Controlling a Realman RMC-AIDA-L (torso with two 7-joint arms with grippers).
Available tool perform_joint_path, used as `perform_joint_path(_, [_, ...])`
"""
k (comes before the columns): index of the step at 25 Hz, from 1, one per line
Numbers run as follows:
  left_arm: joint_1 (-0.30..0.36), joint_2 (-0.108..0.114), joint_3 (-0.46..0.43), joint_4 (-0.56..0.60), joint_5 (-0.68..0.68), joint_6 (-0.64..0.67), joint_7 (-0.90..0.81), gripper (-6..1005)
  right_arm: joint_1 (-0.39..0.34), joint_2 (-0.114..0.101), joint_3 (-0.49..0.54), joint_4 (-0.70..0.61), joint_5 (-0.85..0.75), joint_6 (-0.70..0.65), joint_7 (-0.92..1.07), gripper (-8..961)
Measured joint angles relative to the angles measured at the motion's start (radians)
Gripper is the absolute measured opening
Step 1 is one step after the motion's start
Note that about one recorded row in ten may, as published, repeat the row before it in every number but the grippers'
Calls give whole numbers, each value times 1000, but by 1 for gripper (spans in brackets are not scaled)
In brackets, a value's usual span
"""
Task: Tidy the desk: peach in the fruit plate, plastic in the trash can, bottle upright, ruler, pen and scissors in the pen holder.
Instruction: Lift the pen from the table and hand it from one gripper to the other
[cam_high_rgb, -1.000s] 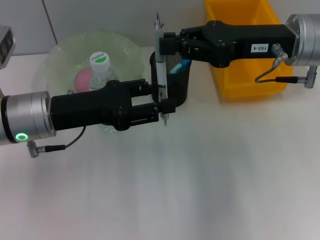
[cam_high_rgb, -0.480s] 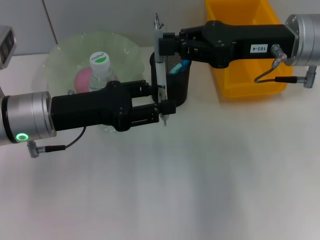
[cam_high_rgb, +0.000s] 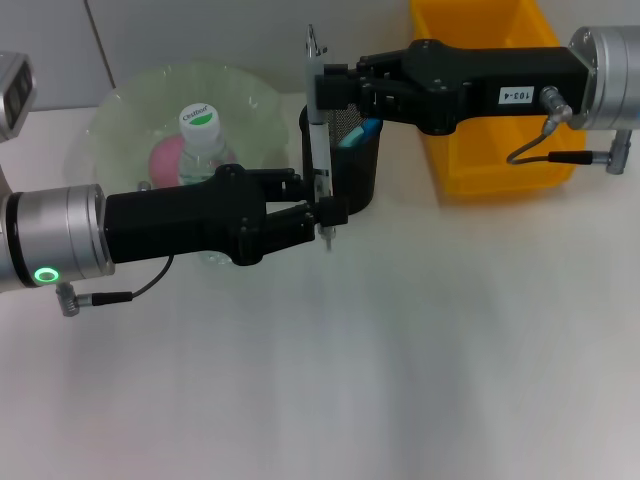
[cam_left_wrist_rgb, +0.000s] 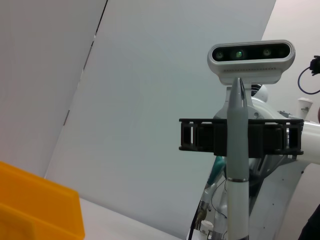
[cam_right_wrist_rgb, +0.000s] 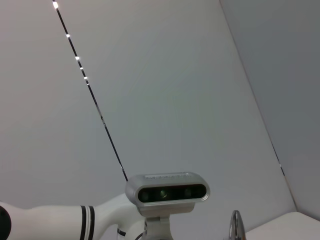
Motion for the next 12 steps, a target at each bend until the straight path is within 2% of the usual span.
perform_joint_path(4, [0, 0, 0, 0, -1, 2, 0, 342, 1, -1, -7, 0, 0, 0, 0, 141])
perform_joint_path(12, [0, 1, 0, 0, -2, 6, 0, 343, 3, -1, -8, 0, 0, 0, 0, 144])
